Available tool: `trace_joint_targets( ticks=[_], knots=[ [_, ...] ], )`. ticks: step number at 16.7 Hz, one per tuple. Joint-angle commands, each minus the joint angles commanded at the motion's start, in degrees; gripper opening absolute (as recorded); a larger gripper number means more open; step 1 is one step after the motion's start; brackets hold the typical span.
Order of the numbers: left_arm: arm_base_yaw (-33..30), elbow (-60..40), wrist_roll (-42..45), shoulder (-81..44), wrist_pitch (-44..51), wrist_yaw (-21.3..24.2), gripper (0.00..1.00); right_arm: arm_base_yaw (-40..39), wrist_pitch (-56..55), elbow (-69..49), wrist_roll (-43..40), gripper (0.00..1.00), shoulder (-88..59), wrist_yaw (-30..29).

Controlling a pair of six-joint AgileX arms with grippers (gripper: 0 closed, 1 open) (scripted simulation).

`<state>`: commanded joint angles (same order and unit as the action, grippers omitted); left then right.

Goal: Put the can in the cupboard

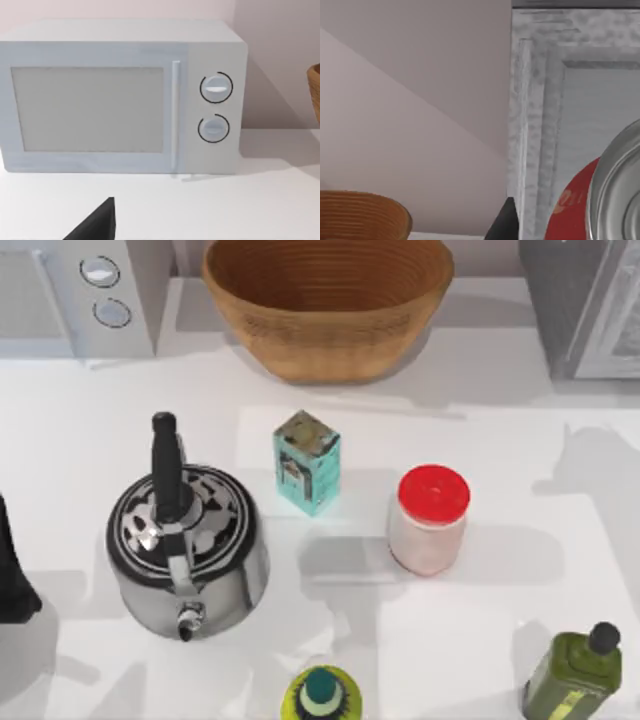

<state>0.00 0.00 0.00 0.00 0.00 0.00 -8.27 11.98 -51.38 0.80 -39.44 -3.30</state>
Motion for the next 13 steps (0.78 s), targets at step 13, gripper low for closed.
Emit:
trace_joint_targets(
  ticks=[13],
  knots=[
    [0.0,0.0,0.0,0.0,0.0,0.0,1.0,-2.37,12.14,-48.55,0.23,0.0,-36.64,-7.84]
  ],
)
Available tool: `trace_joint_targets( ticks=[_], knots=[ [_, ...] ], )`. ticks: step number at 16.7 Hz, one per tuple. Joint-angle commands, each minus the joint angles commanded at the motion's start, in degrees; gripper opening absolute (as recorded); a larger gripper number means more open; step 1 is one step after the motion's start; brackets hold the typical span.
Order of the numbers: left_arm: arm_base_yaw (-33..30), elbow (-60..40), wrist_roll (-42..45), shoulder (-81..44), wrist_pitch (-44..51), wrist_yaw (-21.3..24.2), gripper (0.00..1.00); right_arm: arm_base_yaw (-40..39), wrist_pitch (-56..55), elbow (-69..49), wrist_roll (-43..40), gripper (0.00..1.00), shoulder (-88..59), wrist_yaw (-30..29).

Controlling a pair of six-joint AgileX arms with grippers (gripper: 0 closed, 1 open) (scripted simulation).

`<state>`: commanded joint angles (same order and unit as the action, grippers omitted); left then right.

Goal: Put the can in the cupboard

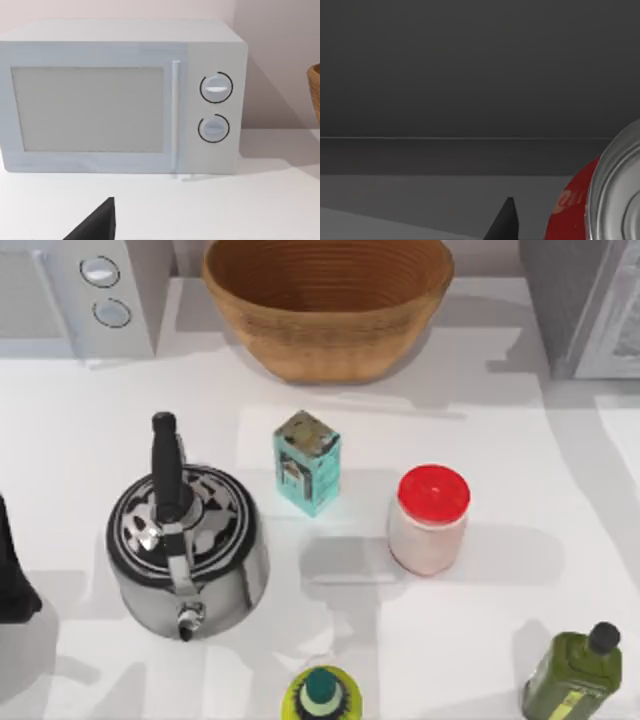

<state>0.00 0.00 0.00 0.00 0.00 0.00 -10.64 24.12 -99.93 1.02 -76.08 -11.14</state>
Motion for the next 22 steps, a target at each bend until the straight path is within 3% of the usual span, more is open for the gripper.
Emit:
trace_joint_targets(
  ticks=[6,10,22],
  knots=[
    [0.0,0.0,0.0,0.0,0.0,0.0,1.0,0.04,-0.06,0.04,0.09,0.0,0.0,0.1],
    [0.0,0.0,0.0,0.0,0.0,0.0,1.0,0.53,1.1,-5.84,-0.55,0.0,-4.47,0.65],
    [0.0,0.0,0.0,0.0,0.0,0.0,1.0,4.68,13.07,-53.35,-0.93,0.0,-39.0,3.64]
  ],
)
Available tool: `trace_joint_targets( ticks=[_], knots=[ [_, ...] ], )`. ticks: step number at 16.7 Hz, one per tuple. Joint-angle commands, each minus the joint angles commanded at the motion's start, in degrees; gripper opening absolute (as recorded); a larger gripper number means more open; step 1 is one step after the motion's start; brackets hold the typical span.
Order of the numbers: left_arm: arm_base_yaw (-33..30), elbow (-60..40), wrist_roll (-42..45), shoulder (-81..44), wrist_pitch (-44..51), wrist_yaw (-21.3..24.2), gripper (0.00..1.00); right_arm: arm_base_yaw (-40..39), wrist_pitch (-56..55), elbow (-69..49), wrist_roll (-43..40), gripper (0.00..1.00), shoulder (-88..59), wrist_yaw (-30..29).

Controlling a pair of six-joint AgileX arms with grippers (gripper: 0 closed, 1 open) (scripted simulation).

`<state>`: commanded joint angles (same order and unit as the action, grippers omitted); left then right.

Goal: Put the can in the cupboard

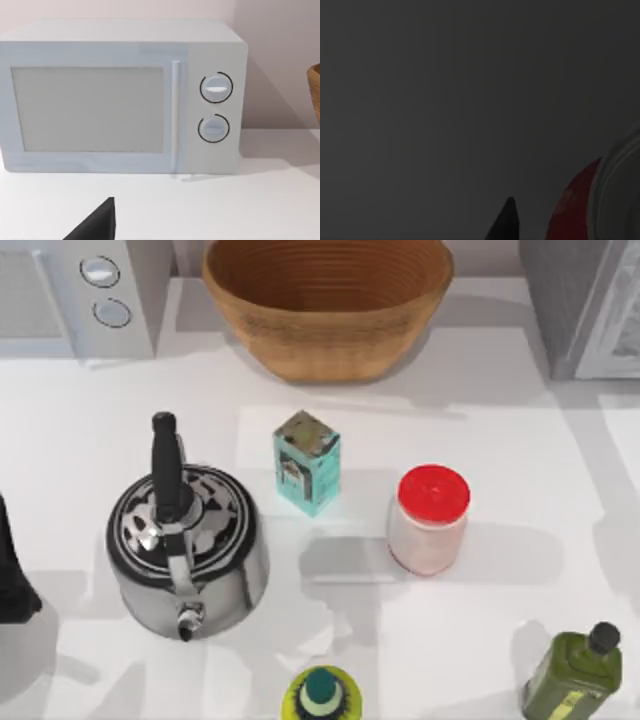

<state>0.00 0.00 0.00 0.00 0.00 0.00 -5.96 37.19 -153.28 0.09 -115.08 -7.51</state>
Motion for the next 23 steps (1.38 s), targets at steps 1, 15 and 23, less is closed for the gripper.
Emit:
trace_joint_targets(
  ticks=[1,15,23],
  knots=[
    [0.0,0.0,0.0,0.0,0.0,0.0,1.0,0.14,0.71,-2.19,0.29,0.0,-1.93,0.28],
    [0.0,0.0,0.0,0.0,0.0,0.0,1.0,0.25,1.76,-5.15,0.92,0.53,-4.59,0.67],
    [0.0,0.0,0.0,0.0,0.0,0.0,1.0,0.25,1.76,-5.15,0.92,1.0,-4.59,0.67]
  ],
)
